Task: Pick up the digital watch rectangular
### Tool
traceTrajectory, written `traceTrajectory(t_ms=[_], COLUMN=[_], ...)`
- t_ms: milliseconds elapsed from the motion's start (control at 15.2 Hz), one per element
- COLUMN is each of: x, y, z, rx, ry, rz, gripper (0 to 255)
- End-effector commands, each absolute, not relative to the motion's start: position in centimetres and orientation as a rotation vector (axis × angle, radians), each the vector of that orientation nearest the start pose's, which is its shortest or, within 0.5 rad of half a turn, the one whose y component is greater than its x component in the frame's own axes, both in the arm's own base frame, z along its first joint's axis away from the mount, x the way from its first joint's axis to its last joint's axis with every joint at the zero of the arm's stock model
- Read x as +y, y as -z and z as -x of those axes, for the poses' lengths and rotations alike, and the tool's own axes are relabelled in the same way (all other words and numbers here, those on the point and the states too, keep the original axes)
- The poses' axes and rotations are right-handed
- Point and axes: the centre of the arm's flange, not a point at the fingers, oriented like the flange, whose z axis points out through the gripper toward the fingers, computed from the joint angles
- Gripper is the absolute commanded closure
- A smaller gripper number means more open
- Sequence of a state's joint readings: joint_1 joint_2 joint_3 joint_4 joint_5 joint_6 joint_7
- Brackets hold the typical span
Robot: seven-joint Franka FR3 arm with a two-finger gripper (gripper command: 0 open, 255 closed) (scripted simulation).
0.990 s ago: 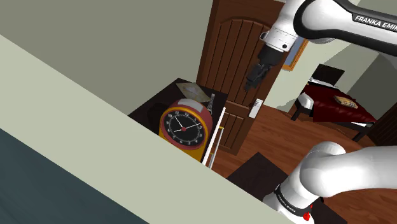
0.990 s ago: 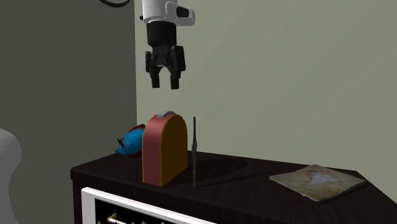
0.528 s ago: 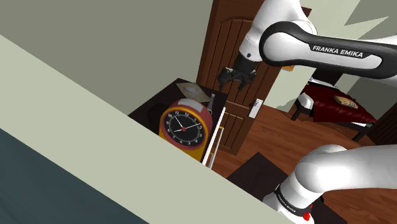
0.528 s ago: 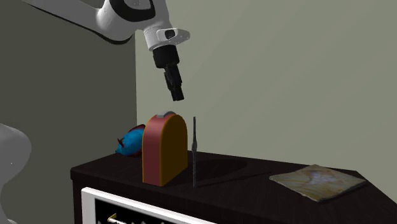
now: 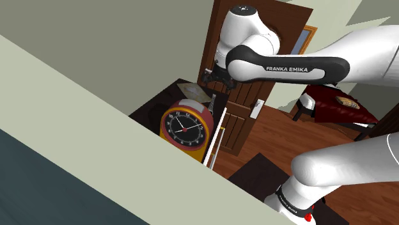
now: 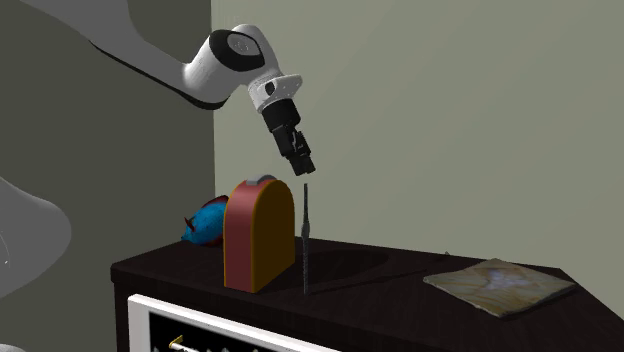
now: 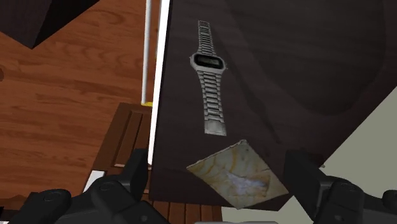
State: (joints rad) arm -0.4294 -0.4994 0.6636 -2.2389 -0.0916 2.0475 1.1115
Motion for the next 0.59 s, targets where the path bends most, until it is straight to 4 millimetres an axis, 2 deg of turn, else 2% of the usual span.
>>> traceTrajectory(t_ms=[0,198,330,396,528], x=[13.6,13.6,13.6,13.6,13.6], y=[-53.2,-51.6,-51.3,-51.3,-51.4], z=[-43.6,-43.6,-43.6,-43.7,-43.6], rx=[1.394,1.394,1.394,1.395,1.395], ry=[0.662,0.662,0.662,0.662,0.662], rz=[2.944,2.944,2.944,2.944,2.944], gripper=[0,0,0,255,255])
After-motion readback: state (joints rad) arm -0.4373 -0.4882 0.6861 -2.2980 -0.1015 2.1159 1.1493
